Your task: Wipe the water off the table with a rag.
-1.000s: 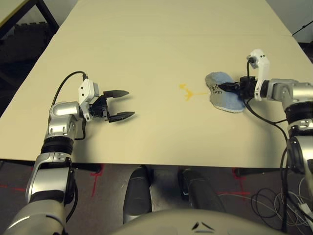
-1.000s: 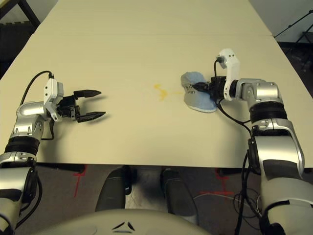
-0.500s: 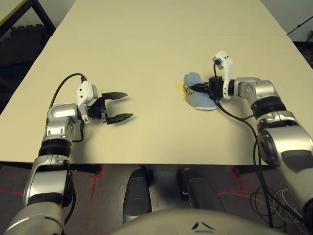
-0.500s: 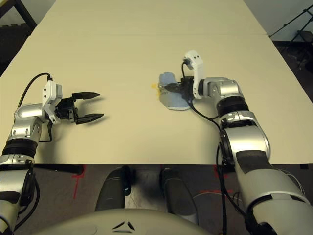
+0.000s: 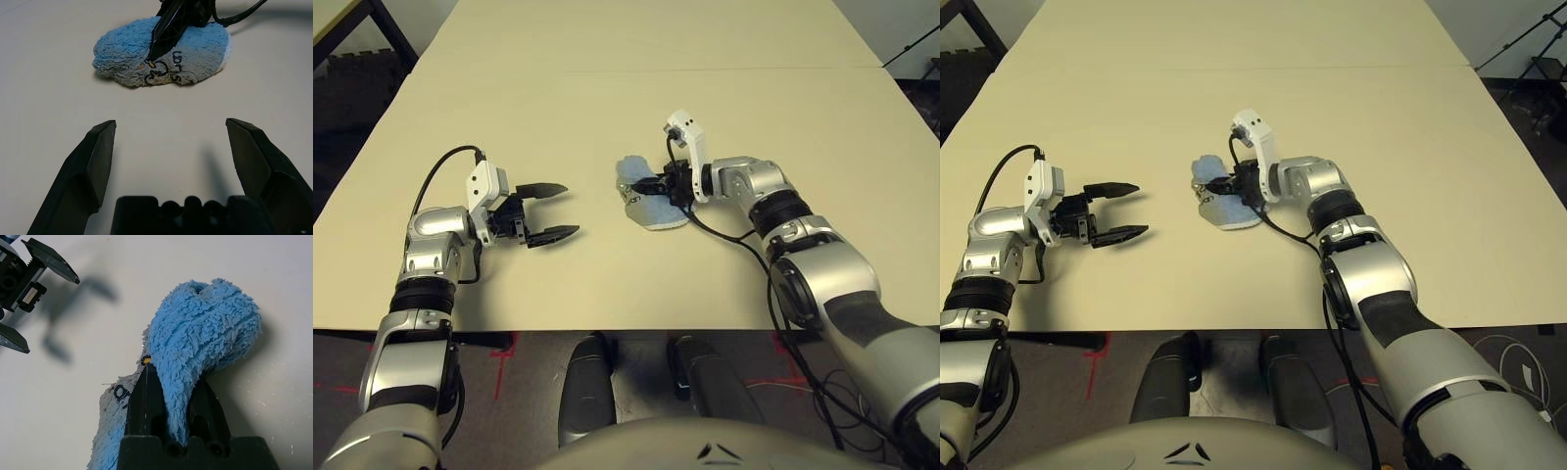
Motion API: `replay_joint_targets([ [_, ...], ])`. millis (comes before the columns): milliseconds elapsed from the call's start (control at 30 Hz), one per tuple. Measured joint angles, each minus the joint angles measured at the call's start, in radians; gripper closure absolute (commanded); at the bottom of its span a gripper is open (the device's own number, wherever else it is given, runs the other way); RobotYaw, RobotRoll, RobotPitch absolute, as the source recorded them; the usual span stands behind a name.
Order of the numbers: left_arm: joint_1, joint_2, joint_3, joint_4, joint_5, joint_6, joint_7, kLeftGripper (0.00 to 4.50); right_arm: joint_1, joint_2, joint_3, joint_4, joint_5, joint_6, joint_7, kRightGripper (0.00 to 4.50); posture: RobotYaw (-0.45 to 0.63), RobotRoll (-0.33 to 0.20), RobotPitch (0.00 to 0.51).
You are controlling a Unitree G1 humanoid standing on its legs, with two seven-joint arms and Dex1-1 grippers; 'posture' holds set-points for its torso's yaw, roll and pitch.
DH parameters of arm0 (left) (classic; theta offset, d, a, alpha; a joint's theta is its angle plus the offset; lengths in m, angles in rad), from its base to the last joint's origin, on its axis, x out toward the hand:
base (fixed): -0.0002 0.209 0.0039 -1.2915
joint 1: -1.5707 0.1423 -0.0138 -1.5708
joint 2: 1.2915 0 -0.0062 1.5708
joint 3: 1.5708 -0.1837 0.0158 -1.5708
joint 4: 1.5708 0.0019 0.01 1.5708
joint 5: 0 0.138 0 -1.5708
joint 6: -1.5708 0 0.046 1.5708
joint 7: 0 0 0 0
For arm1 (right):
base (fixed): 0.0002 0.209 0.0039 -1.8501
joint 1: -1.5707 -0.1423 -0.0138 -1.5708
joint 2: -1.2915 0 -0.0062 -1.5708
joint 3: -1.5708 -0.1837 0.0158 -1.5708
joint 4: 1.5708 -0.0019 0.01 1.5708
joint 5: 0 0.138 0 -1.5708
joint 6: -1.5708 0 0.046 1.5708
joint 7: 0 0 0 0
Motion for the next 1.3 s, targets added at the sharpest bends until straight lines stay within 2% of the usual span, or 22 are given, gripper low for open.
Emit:
replay_joint_targets([
  [233,0.0,-0.005,0.0,-0.014,0.0,0.0,0.003,0.0,0.074,-0.108,-0.001,-0.095,0.009,0.035,0.05,4.27,0.15,0.0,0.18],
  [800,-0.018,-0.016,-0.003,0.021,0.003,-0.007,0.004,0.0,0.352,-0.538,-0.072,-0.457,0.115,0.256,0.103,4.27,0.11,0.0,0.174],
  [1067,-0.049,-0.038,-0.004,0.056,0.01,-0.021,0.001,0.0,0.381,-0.563,-0.156,-0.545,0.215,0.338,0.08,4.27,0.09,0.0,0.164],
  [1300,-0.056,-0.043,-0.005,0.061,0.016,-0.029,-0.002,0.0,0.317,-0.621,-0.171,-0.518,0.244,0.342,0.065,4.27,0.09,0.0,0.163],
])
